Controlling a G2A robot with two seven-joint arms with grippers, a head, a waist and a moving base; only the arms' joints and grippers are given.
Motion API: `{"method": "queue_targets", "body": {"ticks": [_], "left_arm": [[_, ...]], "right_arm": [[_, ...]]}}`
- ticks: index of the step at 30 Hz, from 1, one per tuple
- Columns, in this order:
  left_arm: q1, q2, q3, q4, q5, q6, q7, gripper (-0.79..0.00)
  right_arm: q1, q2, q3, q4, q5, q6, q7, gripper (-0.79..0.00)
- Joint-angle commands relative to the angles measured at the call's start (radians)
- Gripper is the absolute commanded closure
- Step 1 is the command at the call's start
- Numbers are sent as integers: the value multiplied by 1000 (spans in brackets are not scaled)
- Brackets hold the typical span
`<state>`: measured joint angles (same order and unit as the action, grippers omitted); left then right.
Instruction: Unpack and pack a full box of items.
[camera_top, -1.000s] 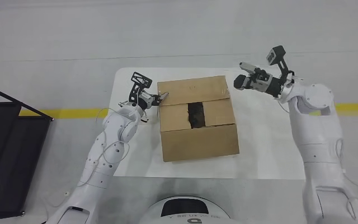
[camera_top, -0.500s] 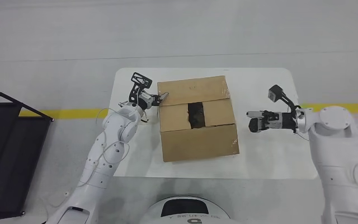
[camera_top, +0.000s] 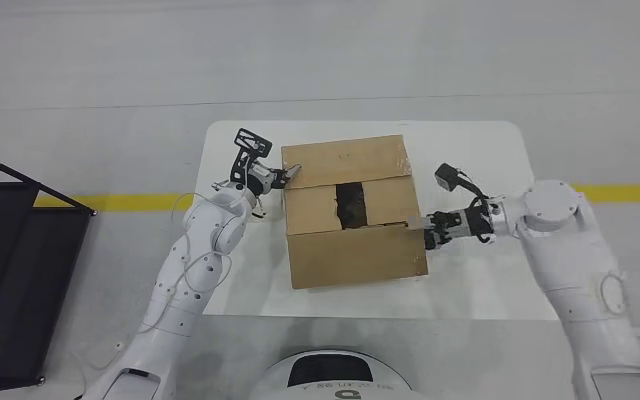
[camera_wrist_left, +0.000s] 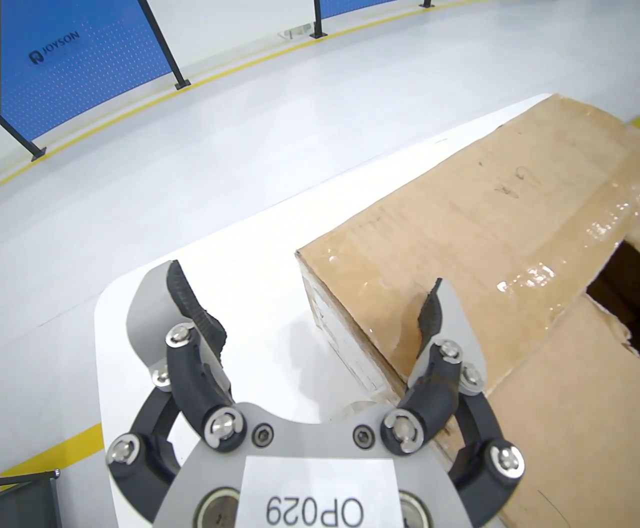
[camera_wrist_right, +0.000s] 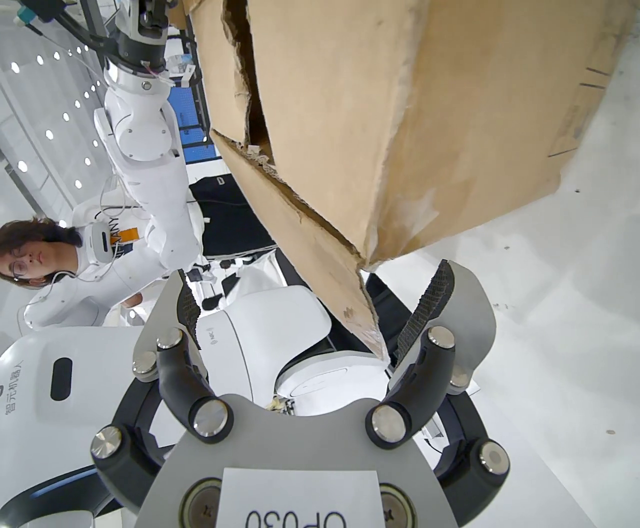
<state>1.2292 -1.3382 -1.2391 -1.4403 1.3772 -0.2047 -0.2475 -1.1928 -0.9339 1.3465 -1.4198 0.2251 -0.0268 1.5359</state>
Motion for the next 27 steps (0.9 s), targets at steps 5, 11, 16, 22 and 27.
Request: {"method": "queue_targets", "body": {"ticks": [5,11,16,22,27], "left_arm": [[0,0,0,0,0,0,0,-785],[0,0,0,0,0,0,0,-785],[0,0,0,0,0,0,0,-785],[6,2,-12,-16,11,26,24,-785],[25,10,-54,-67,41,53,54,-785]], "right_arm": [[67,43,-110,43,440,100,0,-785],[165,75,-218,154,563,139,0,-785],[227,79,-256,255,588,112,0,-785],[256,70,-270,279,563,41,-22,-785],[269,54,-299,238,519,44,-161,-785]]}}
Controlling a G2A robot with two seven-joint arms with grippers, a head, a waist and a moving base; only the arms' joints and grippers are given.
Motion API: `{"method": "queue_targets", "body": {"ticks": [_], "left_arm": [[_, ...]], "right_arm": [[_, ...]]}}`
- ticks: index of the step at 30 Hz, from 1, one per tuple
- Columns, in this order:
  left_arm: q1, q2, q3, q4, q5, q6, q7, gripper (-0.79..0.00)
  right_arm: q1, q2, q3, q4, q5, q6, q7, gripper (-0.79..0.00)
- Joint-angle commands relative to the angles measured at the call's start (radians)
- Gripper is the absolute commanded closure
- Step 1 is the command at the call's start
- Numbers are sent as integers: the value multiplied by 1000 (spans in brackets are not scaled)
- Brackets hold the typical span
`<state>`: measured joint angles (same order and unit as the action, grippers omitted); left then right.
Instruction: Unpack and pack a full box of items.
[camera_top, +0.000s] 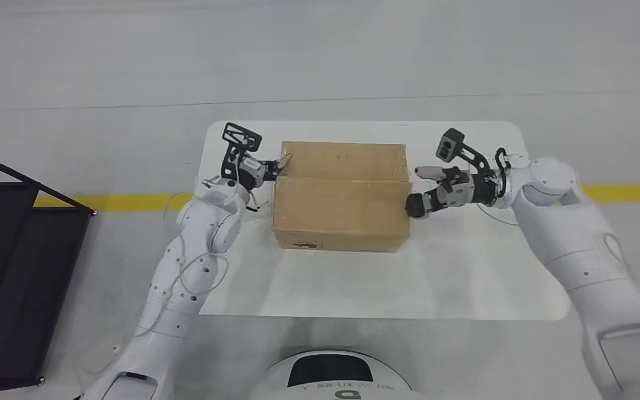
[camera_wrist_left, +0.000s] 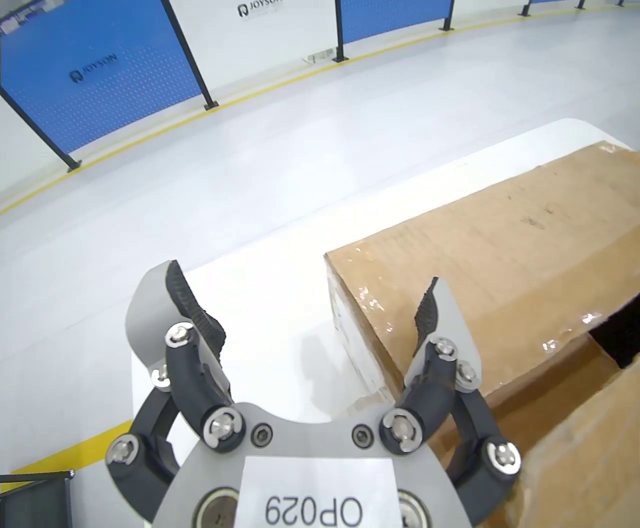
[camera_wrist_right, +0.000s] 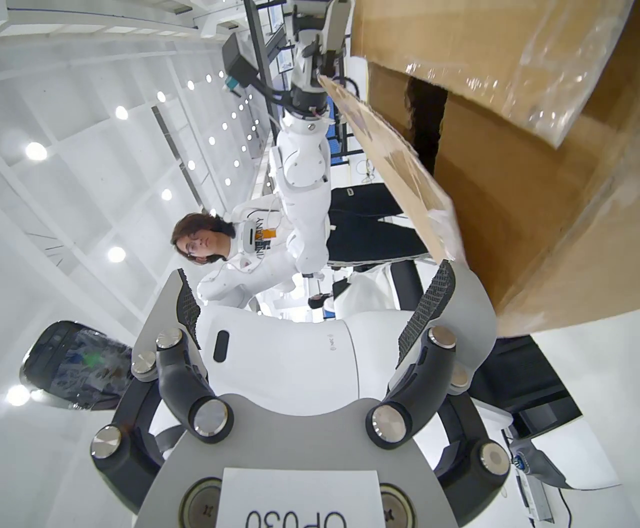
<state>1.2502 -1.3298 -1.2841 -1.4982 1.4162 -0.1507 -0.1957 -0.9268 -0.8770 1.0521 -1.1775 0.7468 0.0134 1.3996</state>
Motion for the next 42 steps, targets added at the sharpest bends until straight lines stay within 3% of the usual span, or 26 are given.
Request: {"method": "queue_targets", "body": {"ticks": [1,4,16,29,35,42], "left_arm": [[10,5,-21,-18,8,-1,5,-785],[30,11,-52,-36,6,-7,10,-785],[113,33,-153,11,56,12,57,-785],[115,35,-75,28,202,-6,85,-785],[129,43,-62,11,233,-87,127,-785],[182,65,-123,-10,209,-241,212,-785]], "right_arm": [[8,-7,-11,-14,-8,6,-50,-785],[27,-20,-35,-32,-47,4,-149,-785],[131,-73,-145,34,-156,22,-233,-785],[207,-110,-185,154,-200,12,-245,-785],[202,-109,-161,181,-199,-1,-240,-785],[192,-111,-150,177,-210,2,-240,-785]]}}
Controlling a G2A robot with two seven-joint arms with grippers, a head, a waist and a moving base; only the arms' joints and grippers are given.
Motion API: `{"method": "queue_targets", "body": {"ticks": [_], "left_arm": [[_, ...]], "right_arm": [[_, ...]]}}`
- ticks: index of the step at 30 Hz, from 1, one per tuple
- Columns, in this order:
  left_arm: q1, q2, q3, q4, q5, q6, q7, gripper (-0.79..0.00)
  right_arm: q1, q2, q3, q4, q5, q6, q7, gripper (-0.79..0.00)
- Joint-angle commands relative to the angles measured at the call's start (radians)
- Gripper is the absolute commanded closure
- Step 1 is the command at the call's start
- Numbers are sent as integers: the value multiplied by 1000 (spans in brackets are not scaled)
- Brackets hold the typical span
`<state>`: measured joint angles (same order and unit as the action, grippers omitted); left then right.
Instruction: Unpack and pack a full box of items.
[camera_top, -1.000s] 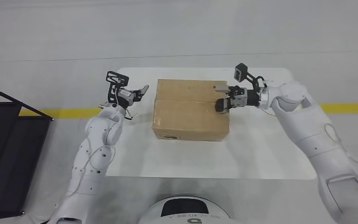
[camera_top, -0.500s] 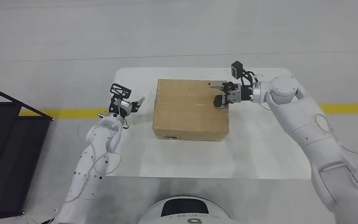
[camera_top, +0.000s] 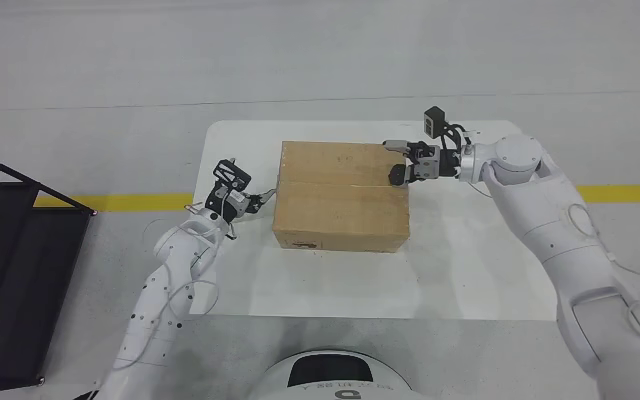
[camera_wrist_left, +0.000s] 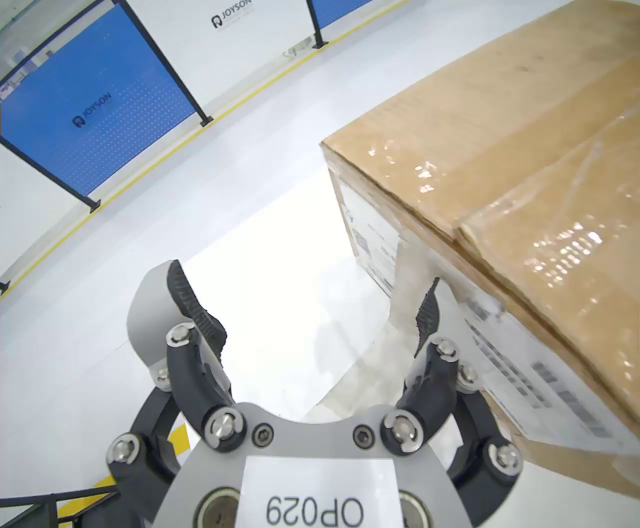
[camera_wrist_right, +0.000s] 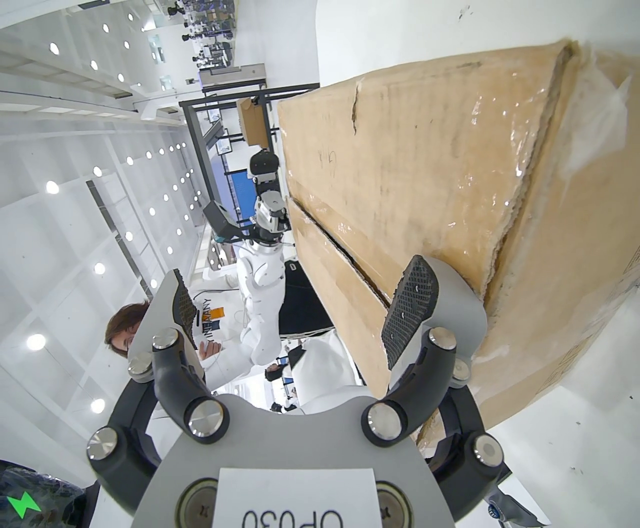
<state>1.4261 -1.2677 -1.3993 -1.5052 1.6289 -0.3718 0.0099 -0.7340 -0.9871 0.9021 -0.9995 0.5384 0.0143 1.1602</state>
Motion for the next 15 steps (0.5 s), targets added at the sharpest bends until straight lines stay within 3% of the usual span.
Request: {"method": "queue_targets", "body": {"ticks": [1,4,8,15], "left_arm": [[12,6,-15,-5,-10,-44,14,-785],[26,15,-28,-12,-7,-119,21,-785],[42,22,-25,-21,16,-150,38,-785],[-14,7,44,44,34,0,4,-785]], "right_arm": [[-1,-1,0,-3,-5,2,-1,-785],[-1,-4,1,-6,-11,6,-1,-785],[-1,-6,5,-6,-17,9,-2,-785],[-4,-8,18,-1,-23,9,1,-785]]}}
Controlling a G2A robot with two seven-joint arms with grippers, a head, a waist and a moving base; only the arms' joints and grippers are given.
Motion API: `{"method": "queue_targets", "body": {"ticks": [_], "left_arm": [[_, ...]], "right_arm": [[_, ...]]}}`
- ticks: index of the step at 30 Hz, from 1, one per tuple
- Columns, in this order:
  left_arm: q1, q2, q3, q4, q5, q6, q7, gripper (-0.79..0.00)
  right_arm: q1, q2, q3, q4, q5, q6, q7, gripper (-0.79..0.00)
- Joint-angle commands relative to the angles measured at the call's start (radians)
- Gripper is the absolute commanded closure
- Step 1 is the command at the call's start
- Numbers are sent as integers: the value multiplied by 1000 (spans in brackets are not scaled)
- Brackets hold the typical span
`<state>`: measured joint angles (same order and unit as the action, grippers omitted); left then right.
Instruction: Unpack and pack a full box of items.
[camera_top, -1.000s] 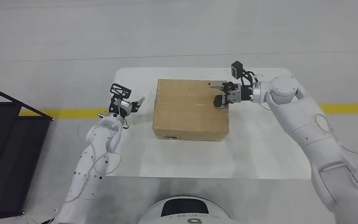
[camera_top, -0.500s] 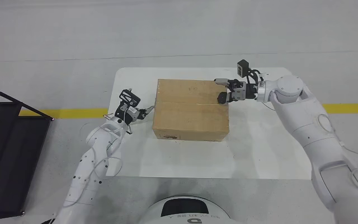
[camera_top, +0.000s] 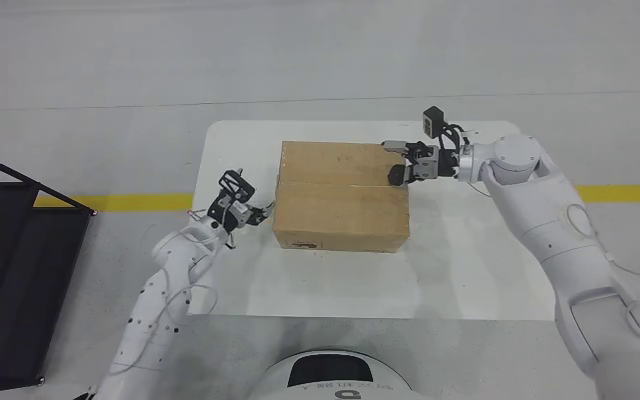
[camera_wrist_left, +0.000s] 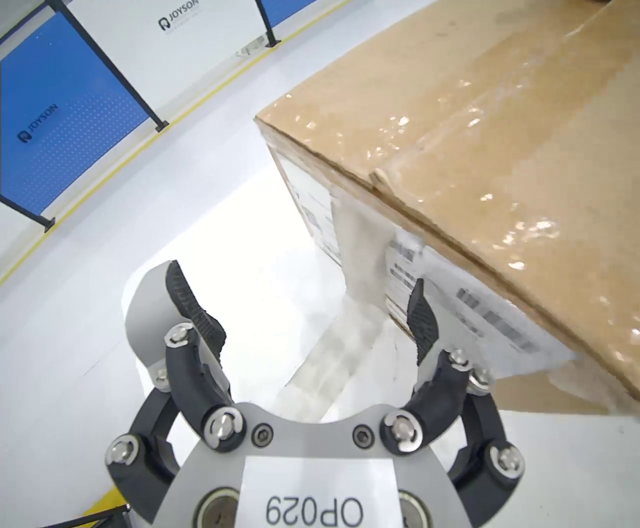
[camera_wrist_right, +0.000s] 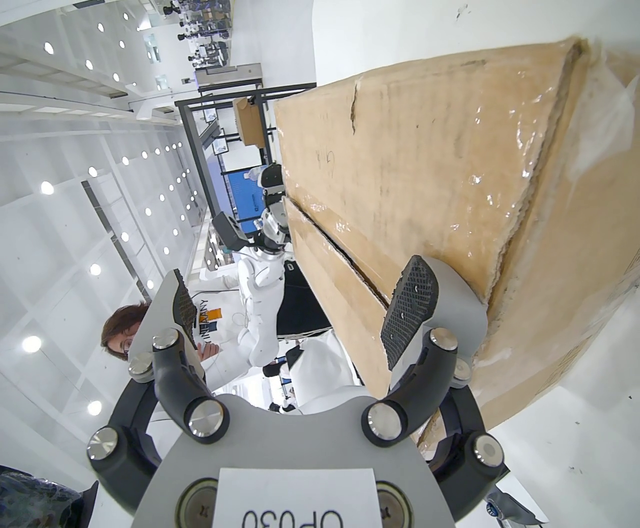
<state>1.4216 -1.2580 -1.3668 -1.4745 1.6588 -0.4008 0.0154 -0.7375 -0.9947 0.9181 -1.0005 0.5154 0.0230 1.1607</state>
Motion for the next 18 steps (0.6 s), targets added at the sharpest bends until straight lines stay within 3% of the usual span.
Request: {"method": "queue_targets", "body": {"ticks": [1,10,18], "left_arm": [[-19,-5,22,28,10,58,-2,-785],[-70,-18,92,107,31,142,35,-785],[-64,-19,75,92,-53,148,144,-785]], "right_arm": [[-2,0,4,1,0,0,1,-785],[-9,-2,19,-3,-10,4,-4,-785],[-10,-2,19,-3,-11,5,-5,-785]]}}
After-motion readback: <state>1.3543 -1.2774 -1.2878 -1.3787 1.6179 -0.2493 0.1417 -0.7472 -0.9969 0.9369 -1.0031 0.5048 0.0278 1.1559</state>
